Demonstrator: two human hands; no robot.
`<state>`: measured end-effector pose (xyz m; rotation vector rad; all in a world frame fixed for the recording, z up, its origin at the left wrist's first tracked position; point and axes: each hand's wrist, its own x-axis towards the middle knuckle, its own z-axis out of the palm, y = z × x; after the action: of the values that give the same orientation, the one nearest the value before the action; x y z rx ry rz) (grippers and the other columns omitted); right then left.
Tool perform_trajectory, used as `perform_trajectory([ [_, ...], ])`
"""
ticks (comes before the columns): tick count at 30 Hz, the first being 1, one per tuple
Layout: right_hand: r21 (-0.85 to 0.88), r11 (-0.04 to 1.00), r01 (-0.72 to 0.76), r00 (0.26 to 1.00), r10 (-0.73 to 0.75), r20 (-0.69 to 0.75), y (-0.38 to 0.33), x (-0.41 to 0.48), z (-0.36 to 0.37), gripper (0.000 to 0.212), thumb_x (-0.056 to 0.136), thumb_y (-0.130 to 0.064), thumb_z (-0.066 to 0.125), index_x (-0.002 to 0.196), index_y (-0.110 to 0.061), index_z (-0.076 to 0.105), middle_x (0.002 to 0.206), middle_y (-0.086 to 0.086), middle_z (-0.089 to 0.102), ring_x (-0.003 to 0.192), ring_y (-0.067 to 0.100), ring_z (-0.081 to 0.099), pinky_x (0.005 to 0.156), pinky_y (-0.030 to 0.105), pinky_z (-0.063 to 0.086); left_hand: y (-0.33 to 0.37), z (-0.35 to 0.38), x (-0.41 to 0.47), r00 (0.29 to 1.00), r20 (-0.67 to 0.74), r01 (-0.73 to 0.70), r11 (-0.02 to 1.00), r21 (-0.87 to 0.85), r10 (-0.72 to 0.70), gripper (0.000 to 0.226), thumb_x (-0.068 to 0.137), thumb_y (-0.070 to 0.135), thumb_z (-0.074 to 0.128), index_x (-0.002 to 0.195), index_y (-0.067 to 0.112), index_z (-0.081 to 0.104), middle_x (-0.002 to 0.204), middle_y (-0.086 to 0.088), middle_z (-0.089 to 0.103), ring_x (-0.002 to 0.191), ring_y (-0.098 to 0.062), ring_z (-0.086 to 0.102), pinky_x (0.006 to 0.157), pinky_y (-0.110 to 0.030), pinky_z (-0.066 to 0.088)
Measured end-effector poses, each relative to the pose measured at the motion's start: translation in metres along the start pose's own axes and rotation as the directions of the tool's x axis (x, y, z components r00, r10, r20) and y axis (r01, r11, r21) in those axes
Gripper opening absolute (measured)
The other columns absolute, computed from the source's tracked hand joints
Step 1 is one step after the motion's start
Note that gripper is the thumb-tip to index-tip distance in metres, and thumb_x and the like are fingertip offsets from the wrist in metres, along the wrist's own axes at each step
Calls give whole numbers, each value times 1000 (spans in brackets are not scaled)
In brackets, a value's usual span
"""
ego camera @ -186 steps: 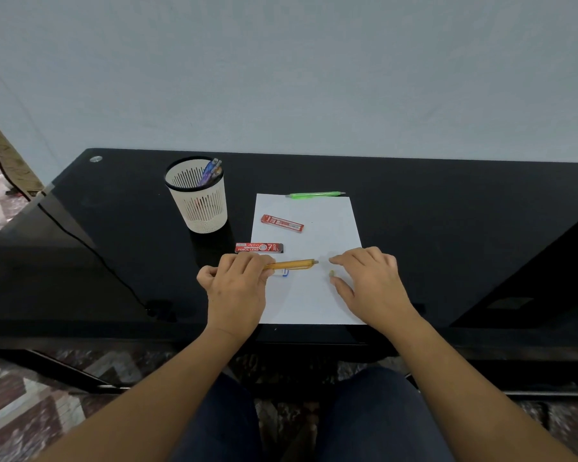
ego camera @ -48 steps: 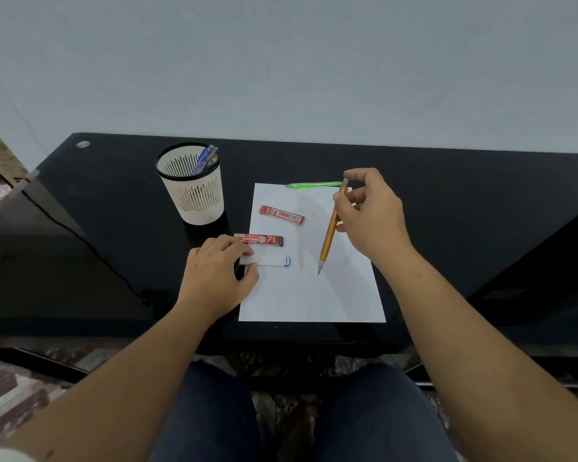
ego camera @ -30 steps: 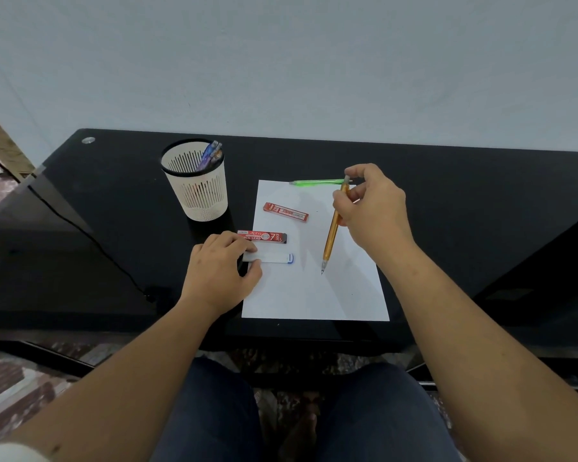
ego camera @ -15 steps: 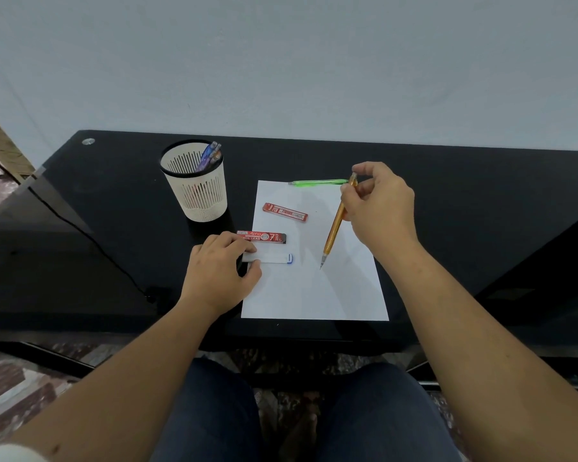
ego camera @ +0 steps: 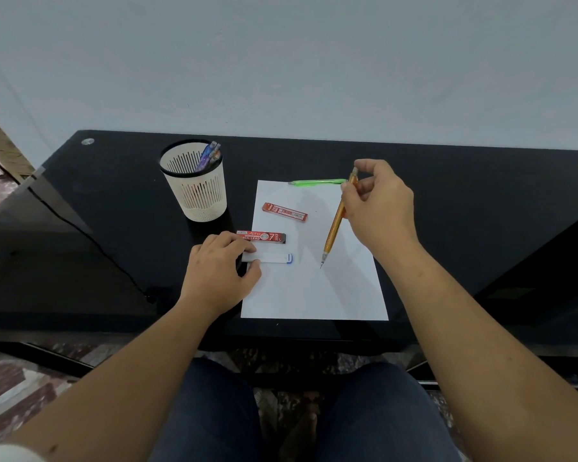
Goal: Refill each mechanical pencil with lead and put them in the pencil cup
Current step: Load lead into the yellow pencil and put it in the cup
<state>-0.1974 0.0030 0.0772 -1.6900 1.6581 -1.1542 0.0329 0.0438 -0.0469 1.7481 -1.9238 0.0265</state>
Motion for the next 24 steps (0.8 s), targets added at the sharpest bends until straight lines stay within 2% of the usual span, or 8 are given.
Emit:
perform_trajectory([
  [3, -1, 1000, 1, 1000, -1, 8, 0, 1, 1, 32, 95, -19, 56, 126, -21, 47, 94, -5, 60, 83, 7, 62, 44, 2, 39, 0, 0, 0, 1000, 2, -1, 1000, -1, 1, 26, 79, 42, 57, 98, 26, 67, 102, 12, 59, 95, -13, 53, 82, -30, 33],
  [8, -9, 1000, -7, 1000, 7, 1, 2, 0, 0, 27, 95, -18, 55, 122, -21, 49, 93, -8, 57, 68, -1, 56, 43, 2, 38, -1, 0, 0, 1000, -5, -5, 1000, -2, 5, 23, 80, 40, 61, 98, 26, 67, 101, 12, 59, 94, -13, 53, 81, -30, 34],
  [12, 1, 1000, -11, 1000, 11, 3, 0, 0, 0, 30, 95, -19, 55, 124, -20, 48, 93, -8, 58, 72, 1, 58, 44, 1, 38, -1, 1, 0, 1000, -12, -6, 1000, -13, 6, 29, 79, 44, 54, 96, 26, 67, 99, 13, 59, 92, -13, 53, 81, -31, 36],
  [15, -5, 1000, -8, 1000, 8, 16, -1, -1, 0, 32, 95, -19, 55, 126, -21, 48, 97, -6, 58, 83, 5, 59, 44, 1, 38, -1, 1, 0, 1000, -14, -7, 1000, -12, 7, 27, 79, 43, 56, 96, 26, 67, 99, 12, 59, 92, -13, 53, 81, -31, 36],
  [20, -9, 1000, -10, 1000, 10, 12, 0, -2, -1, 28, 95, -17, 55, 122, -21, 49, 99, -7, 57, 85, 7, 59, 43, 2, 38, -1, 1, 0, 1000, -7, -10, 1000, -8, 10, 26, 79, 42, 57, 97, 25, 67, 100, 11, 60, 93, -14, 53, 81, -32, 37],
  [24, -10, 1000, 3, 1000, -3, 16, -2, -3, 0, 30, 95, -18, 55, 125, -20, 48, 87, -13, 54, 72, 2, 58, 44, 1, 39, -1, 0, 0, 1000, -14, -12, 1000, -7, 12, 27, 79, 42, 57, 97, 25, 67, 99, 11, 60, 92, -14, 54, 80, -32, 37],
])
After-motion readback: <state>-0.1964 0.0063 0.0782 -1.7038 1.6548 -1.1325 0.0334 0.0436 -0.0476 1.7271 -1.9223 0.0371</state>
